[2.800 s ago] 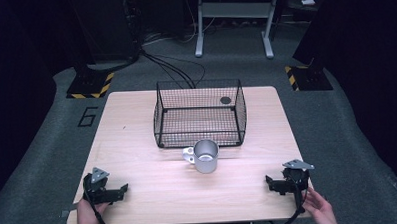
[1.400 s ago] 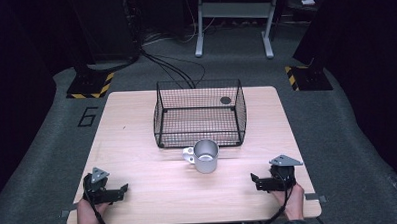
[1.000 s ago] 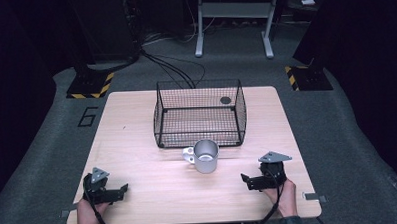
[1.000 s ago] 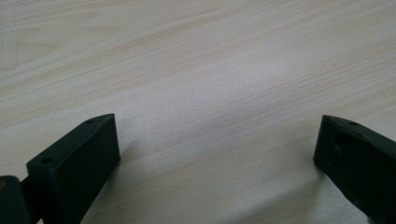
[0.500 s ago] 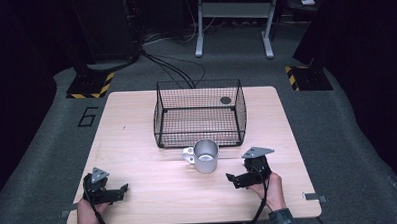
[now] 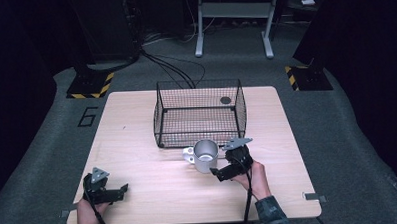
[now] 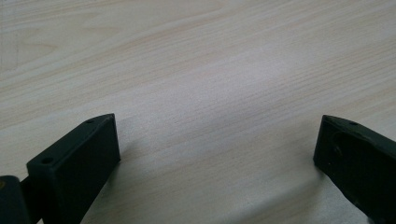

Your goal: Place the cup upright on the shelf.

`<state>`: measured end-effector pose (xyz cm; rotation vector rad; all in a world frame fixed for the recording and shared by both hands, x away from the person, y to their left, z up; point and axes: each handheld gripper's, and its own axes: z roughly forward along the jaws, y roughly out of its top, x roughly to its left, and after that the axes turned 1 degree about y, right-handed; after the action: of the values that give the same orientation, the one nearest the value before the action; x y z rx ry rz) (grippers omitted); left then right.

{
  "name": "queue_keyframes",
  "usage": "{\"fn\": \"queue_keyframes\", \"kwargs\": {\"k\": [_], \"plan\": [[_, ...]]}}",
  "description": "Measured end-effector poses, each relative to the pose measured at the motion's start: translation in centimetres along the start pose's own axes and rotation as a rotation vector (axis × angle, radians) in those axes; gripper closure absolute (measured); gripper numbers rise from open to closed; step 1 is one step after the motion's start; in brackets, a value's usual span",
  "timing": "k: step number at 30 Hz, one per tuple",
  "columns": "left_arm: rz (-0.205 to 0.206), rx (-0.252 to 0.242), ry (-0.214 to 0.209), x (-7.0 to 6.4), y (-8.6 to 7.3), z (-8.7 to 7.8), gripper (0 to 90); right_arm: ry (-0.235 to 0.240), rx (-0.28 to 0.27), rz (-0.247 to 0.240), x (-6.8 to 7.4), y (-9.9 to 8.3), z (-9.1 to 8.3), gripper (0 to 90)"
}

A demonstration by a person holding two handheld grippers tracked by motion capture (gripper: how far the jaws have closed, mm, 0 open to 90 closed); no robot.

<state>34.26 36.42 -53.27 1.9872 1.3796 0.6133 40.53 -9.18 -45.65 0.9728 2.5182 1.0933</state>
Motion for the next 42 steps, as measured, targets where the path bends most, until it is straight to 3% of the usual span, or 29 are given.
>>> {"fn": "queue_keyframes", "kwargs": {"k": [12, 24, 32, 42], "plan": [[0.000, -0.001, 0.000, 0.0, 0.0, 0.0, 0.4, 0.007, 0.018, -0.037, 0.3, 3.1, 1.7, 0.0], [-0.001, 0.000, 0.000, 0.0, 0.0, 0.0, 0.4, -0.016, 0.061, -0.056, 0.7, 4.9, 3.4, 0.0], [-0.002, -0.001, 0.001, 0.0, 0.0, 0.0, 0.4, -0.056, 0.113, -0.061, 1.2, 5.4, 4.7, 4.7], [-0.002, 0.000, 0.001, 0.0, 0.0, 0.0, 0.4, -0.060, 0.093, -0.047, 1.2, 5.3, 4.7, 5.5]]}}
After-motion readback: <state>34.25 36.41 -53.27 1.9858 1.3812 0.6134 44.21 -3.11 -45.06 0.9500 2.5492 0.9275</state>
